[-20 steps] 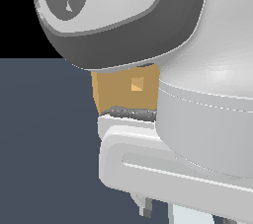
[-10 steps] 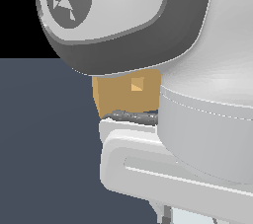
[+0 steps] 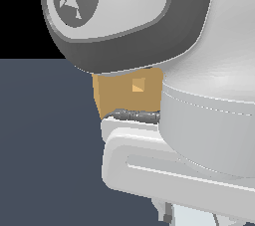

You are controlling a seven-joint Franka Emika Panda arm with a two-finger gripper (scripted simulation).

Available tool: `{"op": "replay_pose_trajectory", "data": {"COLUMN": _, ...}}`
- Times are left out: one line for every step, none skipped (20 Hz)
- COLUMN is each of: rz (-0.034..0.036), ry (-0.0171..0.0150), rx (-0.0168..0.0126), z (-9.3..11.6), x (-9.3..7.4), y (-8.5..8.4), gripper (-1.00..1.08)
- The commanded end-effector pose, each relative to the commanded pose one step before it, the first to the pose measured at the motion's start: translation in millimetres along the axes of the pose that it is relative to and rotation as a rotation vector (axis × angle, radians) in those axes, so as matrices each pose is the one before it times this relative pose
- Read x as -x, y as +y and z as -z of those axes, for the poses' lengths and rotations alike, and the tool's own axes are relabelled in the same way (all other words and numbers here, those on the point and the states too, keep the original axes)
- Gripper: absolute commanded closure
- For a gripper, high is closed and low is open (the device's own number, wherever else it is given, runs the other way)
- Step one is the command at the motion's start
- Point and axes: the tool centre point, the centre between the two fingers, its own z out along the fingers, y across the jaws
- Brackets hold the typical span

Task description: Insert the peg into the horizontal hole in a box.

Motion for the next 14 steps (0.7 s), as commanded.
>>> {"op": "replay_pose_trajectory", "data": {"rz": 0.03199, "ry": 0.00040, "rx": 0.00444, "z": 7.01, "x": -9.72, "y": 3.28, "gripper": 1.08}}
{"op": "replay_pose_trajectory", "data": {"rz": 0.01853, "ry": -0.00013, "rx": 0.00006, "z": 2.82, "x": -4.97, "y": 1.11, "gripper": 1.08}}
{"op": "replay_pose_trajectory", "data": {"rz": 0.02128, "ry": -0.00014, "rx": 0.00006, "z": 3.23, "x": -5.71, "y": 1.26, "gripper": 1.08}}
{"op": "replay_pose_trajectory", "data": {"rz": 0.02401, "ry": -0.00015, "rx": 0.00007, "z": 3.64, "x": -6.45, "y": 1.41, "gripper": 1.08}}
{"op": "replay_pose_trajectory", "data": {"rz": 0.02671, "ry": -0.00016, "rx": 0.00008, "z": 4.04, "x": -7.19, "y": 1.55, "gripper": 1.08}}
{"op": "replay_pose_trajectory", "data": {"rz": 0.02938, "ry": -0.00016, "rx": 0.00008, "z": 4.44, "x": -7.92, "y": 1.69, "gripper": 1.08}}
{"op": "replay_pose_trajectory", "data": {"rz": 0.03202, "ry": -0.00015, "rx": 0.00009, "z": 4.83, "x": -8.64, "y": 1.81, "gripper": 1.08}}
{"op": "replay_pose_trajectory", "data": {"rz": 0.03463, "ry": -0.00014, "rx": 0.00009, "z": 5.22, "x": -9.36, "y": 1.93, "gripper": 1.08}}
{"op": "replay_pose_trajectory", "data": {"rz": 0.03672, "ry": -0.00012, "rx": 0.00009, "z": 5.52, "x": -9.94, "y": 2.01, "gripper": 1.08}}
{"op": "replay_pose_trajectory", "data": {"rz": 0.03750, "ry": -0.00010, "rx": 0.00009, "z": 5.63, "x": -10.18, "y": 2.02, "gripper": 1.08}}
{"op": "replay_pose_trajectory", "data": {"rz": 0.03717, "ry": -0.00007, "rx": 0.00008, "z": 5.57, "x": -10.10, "y": 1.98, "gripper": 1.08}}
{"op": "replay_pose_trajectory", "data": {"rz": 0.03449, "ry": -0.00006, "rx": 0.00007, "z": 5.16, "x": -9.38, "y": 1.83, "gripper": 1.08}}
{"op": "replay_pose_trajectory", "data": {"rz": 0.03169, "ry": -0.00002, "rx": 0.00006, "z": 4.73, "x": -8.64, "y": 1.66, "gripper": 1.08}}
{"op": "replay_pose_trajectory", "data": {"rz": 0.02889, "ry": 0.00004, "rx": 0.00005, "z": 4.31, "x": -7.89, "y": 1.47, "gripper": 1.08}}
